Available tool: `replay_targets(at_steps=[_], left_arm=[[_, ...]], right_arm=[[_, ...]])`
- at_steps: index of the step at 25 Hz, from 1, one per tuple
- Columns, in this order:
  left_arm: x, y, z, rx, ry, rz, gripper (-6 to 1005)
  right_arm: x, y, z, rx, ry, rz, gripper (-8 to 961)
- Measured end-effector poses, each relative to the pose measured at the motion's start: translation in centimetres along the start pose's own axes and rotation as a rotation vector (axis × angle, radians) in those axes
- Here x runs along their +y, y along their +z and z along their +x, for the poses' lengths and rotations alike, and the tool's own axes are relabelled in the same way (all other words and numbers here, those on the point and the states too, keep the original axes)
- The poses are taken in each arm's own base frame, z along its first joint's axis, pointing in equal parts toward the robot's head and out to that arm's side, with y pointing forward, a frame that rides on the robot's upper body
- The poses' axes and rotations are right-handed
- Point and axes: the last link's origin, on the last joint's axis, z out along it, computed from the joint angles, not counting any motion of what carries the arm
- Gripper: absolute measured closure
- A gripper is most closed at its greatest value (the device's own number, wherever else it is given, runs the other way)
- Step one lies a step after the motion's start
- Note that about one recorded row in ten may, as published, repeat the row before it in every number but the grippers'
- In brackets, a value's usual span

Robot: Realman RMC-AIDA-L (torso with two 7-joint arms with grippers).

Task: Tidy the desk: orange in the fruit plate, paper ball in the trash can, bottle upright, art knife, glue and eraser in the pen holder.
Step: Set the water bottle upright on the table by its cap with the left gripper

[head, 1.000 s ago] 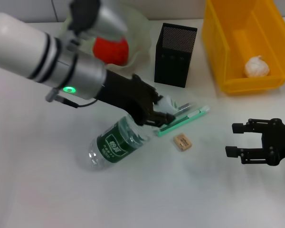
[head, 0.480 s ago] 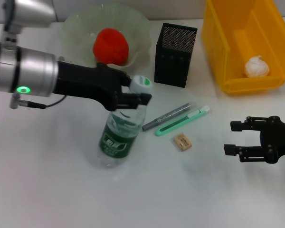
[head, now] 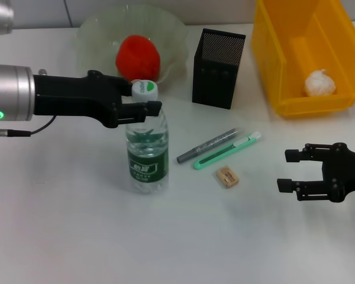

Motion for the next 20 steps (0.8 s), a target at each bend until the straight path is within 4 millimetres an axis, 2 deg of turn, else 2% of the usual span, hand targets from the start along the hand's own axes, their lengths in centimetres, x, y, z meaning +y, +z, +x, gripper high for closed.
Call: replay_targets(at_steps=[10,16,20], left_arm=[[-0.8,-2.5,-0.6,0.113,0.01,0.078,554],[-1.3,-3.2,-0.8,0.175,0.013,0.106,554],[-2.3,-4.3,-1.9,0.25,0.016,0.173,554]], right_arm=[[0.0,0.0,0.0,-0.001,-0.001,0.0,194],[0.0,0.0,0.0,-0.001,-0.002,0.001,195],[0.0,-0.1,0.0,-0.001,-0.002,0.001,195]])
